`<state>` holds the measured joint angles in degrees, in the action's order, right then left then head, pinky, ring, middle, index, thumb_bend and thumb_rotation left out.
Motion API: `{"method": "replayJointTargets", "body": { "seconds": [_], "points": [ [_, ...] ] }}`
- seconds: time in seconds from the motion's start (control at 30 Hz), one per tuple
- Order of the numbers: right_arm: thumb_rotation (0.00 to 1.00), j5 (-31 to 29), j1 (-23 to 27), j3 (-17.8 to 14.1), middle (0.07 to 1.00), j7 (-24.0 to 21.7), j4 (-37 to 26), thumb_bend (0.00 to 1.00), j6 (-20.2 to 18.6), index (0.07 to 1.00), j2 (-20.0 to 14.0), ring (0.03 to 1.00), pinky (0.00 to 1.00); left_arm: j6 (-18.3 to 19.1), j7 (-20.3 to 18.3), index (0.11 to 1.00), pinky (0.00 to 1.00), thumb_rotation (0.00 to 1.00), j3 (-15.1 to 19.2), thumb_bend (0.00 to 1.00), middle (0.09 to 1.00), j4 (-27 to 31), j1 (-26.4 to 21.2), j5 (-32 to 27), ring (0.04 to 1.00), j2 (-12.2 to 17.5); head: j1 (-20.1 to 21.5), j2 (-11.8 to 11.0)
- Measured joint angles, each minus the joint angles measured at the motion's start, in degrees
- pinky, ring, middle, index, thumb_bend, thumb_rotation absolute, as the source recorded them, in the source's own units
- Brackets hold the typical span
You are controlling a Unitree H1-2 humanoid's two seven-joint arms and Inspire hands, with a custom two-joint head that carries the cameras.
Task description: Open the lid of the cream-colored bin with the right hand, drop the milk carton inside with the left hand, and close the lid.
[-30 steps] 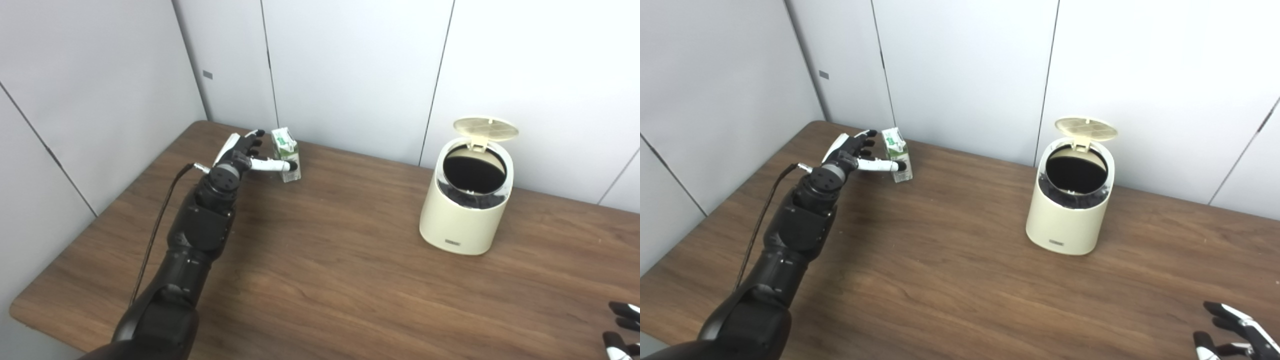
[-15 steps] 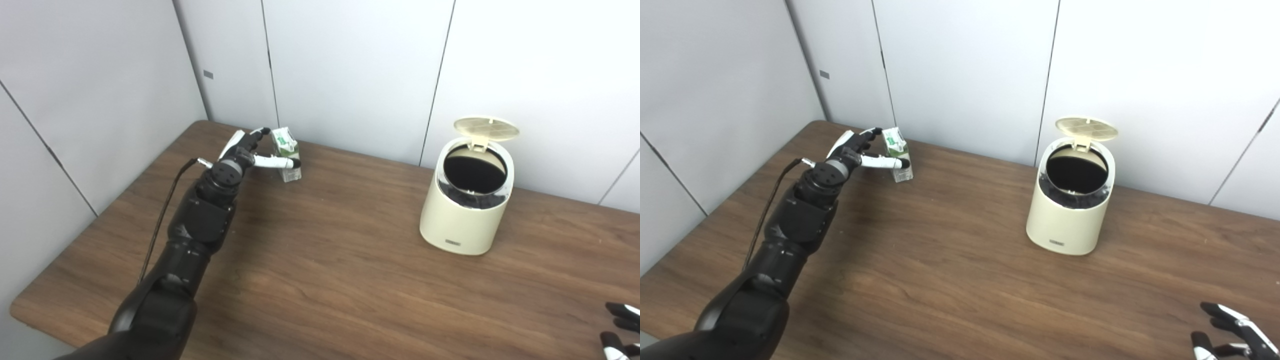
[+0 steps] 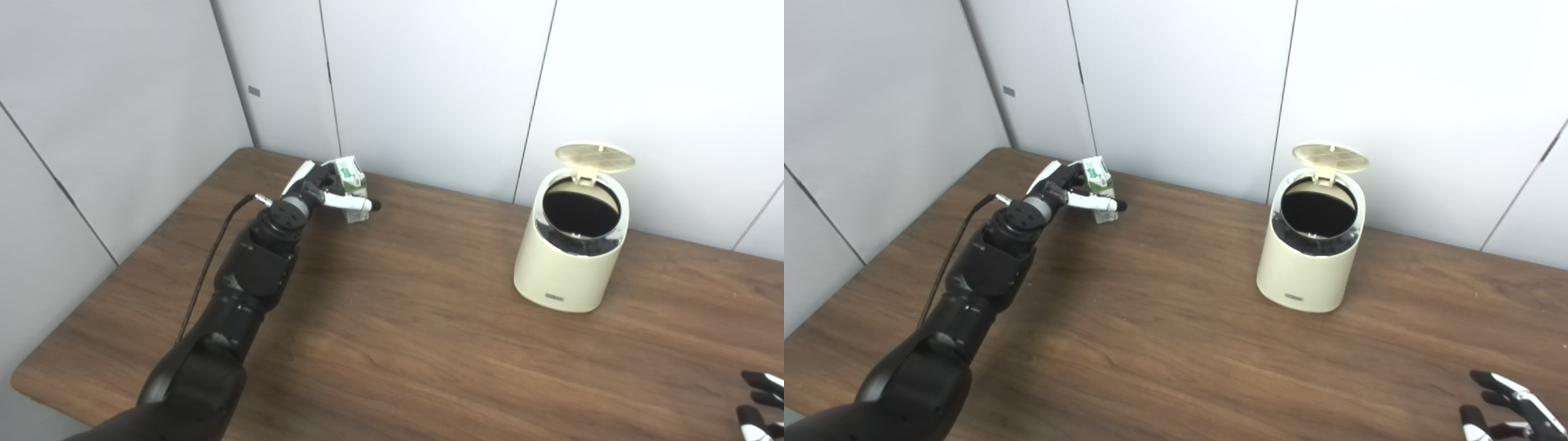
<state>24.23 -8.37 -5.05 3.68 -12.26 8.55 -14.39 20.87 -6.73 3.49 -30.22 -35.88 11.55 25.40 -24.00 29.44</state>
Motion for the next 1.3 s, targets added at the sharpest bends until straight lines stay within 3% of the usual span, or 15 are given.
{"method": "replayJointTargets", "body": {
  "seconds": [0.13,0.23,0.27,0.3,0.43,0.47,0.53,0.6,0.8,0.93,1.1,1.3],
  "points": [
    [0.67,-0.01,0.0,0.07,0.755,-0.01,-0.05,0.14,0.01,0.713,0.01,0.719,0.48,-2.93,3.93,0.695,0.65,0.1,1.69,0.94,0.723,-1.81,-0.16,-1.05,0.708,-1.44,0.18,0.09],
    [0.67,-0.05,0.0,0.1,0.757,-0.01,-0.05,0.14,0.02,0.713,0.01,0.722,0.49,-4.71,8.4,0.566,0.64,0.07,2.03,0.85,0.706,-2.56,-0.1,-0.84,0.711,-3.12,0.18,0.09],
    [0.66,-0.04,-0.01,0.13,0.759,-0.04,-0.06,0.13,0.01,0.717,0.01,0.727,0.49,-5.41,9.75,0.521,0.69,0.06,2.06,0.69,0.706,-2.86,-0.11,-0.63,0.736,-3.69,0.35,0.09],
    [0.65,-0.03,-0.01,0.16,0.76,-0.16,-0.13,0.12,-0.07,0.718,0.02,0.729,0.5,-6.41,11.35,0.5,0.69,0.05,2.09,0.6,0.691,-3.54,-0.12,-0.43,0.73,-4.19,0.35,0.09],
    [0.62,-0.07,-0.09,0.24,0.761,-0.57,-1.22,0.12,-0.96,0.72,0.11,0.731,0.5,-9.28,15.91,0.477,0.6,0.04,2.27,0.52,0.612,-5.81,-0.12,-0.34,0.64,-5.59,0.35,0.09],
    [0.62,-0.1,-0.08,0.25,0.761,-0.58,-1.3,0.12,-1.0,0.721,0.14,0.73,0.5,-9.72,16.37,0.476,0.63,0.04,2.32,0.52,0.615,-5.98,-0.12,-0.44,0.65,-5.65,0.35,0.09],
    [0.62,-0.03,-0.11,0.34,0.759,-0.66,-1.34,0.12,-1.18,0.72,0.18,0.728,0.5,-10.65,16.59,0.474,0.55,0.02,2.58,0.52,0.536,-6.41,-0.11,-1.06,0.578,-5.64,0.44,0.09],
    [0.62,0.08,-0.16,0.44,0.76,-0.71,-1.47,0.11,-1.25,0.722,0.26,0.73,0.51,-10.77,16.44,0.474,0.54,0.0,2.77,0.52,0.505,-6.44,-0.1,-1.69,0.574,-5.64,0.44,0.18],
    [0.55,0.07,-0.49,0.51,0.76,-0.72,-1.53,0.09,-1.24,0.722,0.28,0.734,0.52,-10.44,14.99,0.441,0.43,0.0,2.82,0.52,0.529,-6.38,-0.04,-3.05,0.454,-5.55,0.35,0.44],
    [0.52,0.07,-0.49,0.63,0.768,-0.77,-1.53,0.09,-1.25,0.728,0.28,0.739,0.52,-10.53,14.92,0.442,0.44,0.0,3.12,0.52,0.534,-5.4,0.79,-3.57,0.468,-5.55,0.53,0.44],
    [0.47,0.85,-0.42,1.13,0.769,-0.71,-1.46,0.08,-1.25,0.728,0.7,0.746,0.53,-13.17,16.46,0.463,0.36,0.0,3.0,0.52,0.52,-1.21,4.31,-2.82,0.425,-5.78,1.4,0.35],
    [0.29,2.37,1.04,2.32,0.767,-0.48,-0.29,0.04,-1.24,0.731,2.04,0.742,0.52,-17.12,19.09,0.461,0.37,0.0,2.71,0.52,0.518,9.09,9.92,-1.07,0.438,-8.03,3.78,-0.26]
  ]
}}
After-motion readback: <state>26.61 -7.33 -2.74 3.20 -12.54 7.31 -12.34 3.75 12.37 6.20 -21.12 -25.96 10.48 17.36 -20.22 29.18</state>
